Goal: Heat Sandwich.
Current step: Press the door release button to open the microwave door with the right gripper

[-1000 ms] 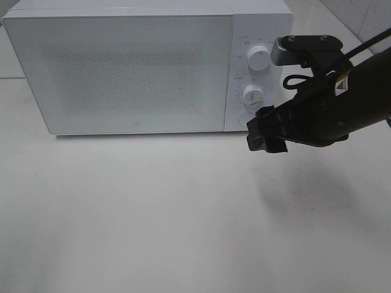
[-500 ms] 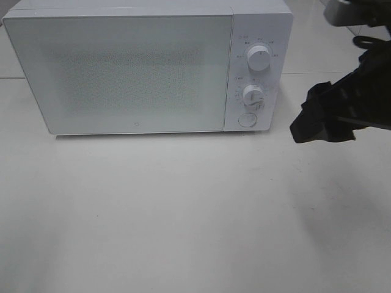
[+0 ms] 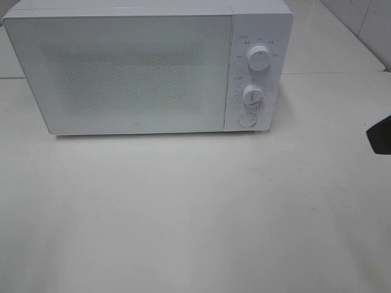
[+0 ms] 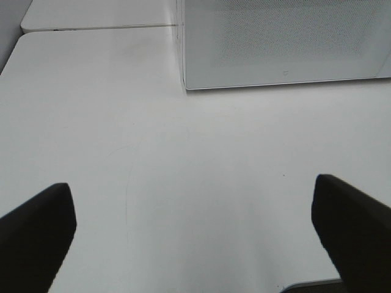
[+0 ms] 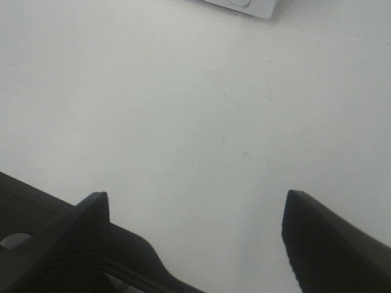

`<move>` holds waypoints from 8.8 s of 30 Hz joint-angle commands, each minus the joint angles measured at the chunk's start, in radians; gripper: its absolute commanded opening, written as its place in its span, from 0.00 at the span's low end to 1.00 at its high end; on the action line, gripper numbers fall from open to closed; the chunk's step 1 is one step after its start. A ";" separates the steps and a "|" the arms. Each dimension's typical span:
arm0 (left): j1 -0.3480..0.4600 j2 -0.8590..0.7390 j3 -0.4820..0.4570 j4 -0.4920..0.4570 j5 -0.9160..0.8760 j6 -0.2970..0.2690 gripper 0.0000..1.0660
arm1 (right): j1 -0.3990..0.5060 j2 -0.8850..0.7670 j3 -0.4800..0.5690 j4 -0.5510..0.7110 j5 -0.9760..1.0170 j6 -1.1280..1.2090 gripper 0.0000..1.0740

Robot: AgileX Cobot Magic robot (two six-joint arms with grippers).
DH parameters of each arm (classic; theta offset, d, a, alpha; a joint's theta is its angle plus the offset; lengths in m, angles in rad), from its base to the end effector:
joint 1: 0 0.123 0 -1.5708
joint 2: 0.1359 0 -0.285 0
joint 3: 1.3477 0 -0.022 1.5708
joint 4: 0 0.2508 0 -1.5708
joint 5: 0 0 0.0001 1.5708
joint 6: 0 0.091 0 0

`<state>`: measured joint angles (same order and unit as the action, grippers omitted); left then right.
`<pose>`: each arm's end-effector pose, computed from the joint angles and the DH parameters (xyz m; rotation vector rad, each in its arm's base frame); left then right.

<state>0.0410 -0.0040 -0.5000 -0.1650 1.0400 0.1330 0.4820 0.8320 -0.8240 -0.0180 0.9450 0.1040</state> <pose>-0.0047 -0.0131 0.2798 0.0983 2.0075 -0.0857 0.1296 0.0663 0.3302 -0.4667 2.4061 0.2387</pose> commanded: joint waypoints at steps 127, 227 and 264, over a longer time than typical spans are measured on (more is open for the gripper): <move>-0.004 -0.022 0.004 -0.011 -0.003 -0.003 0.95 | -0.519 0.295 0.410 0.005 -1.365 -0.046 0.71; -0.004 -0.022 0.004 -0.011 -0.003 -0.003 0.95 | 0.338 0.885 0.450 0.834 -1.979 1.205 0.00; -0.004 -0.022 0.004 -0.011 -0.003 -0.003 0.95 | 0.094 1.214 0.096 0.542 -1.875 1.301 0.00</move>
<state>0.0410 -0.0040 -0.5000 -0.1650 1.0400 0.1330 0.5820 2.0390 -0.7130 0.5390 -0.9420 1.3970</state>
